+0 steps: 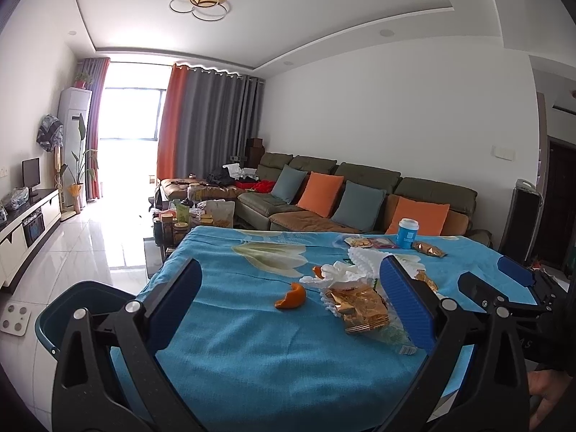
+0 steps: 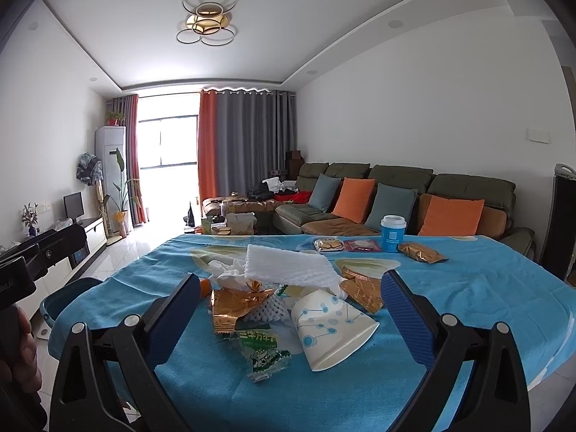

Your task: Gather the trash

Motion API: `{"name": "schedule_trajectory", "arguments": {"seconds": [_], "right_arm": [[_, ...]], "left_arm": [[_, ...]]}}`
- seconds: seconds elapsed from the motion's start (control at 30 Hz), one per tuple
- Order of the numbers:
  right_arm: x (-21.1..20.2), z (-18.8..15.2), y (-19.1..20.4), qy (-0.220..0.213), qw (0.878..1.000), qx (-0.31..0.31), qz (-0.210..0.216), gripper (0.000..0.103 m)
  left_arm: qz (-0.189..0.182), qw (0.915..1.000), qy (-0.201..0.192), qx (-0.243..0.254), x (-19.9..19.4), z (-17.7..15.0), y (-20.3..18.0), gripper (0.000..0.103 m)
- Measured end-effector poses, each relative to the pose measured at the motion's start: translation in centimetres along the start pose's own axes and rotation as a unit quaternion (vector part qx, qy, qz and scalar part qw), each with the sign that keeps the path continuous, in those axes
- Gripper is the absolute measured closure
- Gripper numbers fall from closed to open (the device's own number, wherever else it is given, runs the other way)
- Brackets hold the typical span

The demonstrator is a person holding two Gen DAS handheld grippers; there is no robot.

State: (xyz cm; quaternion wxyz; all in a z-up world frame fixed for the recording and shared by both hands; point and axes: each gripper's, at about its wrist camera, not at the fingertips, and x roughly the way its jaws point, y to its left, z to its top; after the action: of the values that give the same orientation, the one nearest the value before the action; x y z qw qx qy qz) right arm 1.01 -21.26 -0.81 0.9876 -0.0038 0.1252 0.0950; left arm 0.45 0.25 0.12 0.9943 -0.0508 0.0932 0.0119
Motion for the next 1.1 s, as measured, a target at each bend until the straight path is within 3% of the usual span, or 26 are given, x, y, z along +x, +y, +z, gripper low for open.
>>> {"name": "schedule_trajectory", "arguments": {"seconds": [1.1], "right_arm": [[0.01,-0.01,-0.07,0.011,1.000,0.013,-0.002,0.007]], "left_arm": [[0.006,0.9999,0.005,-0.009,-0.35,-0.15,0.27,0.006]]}}
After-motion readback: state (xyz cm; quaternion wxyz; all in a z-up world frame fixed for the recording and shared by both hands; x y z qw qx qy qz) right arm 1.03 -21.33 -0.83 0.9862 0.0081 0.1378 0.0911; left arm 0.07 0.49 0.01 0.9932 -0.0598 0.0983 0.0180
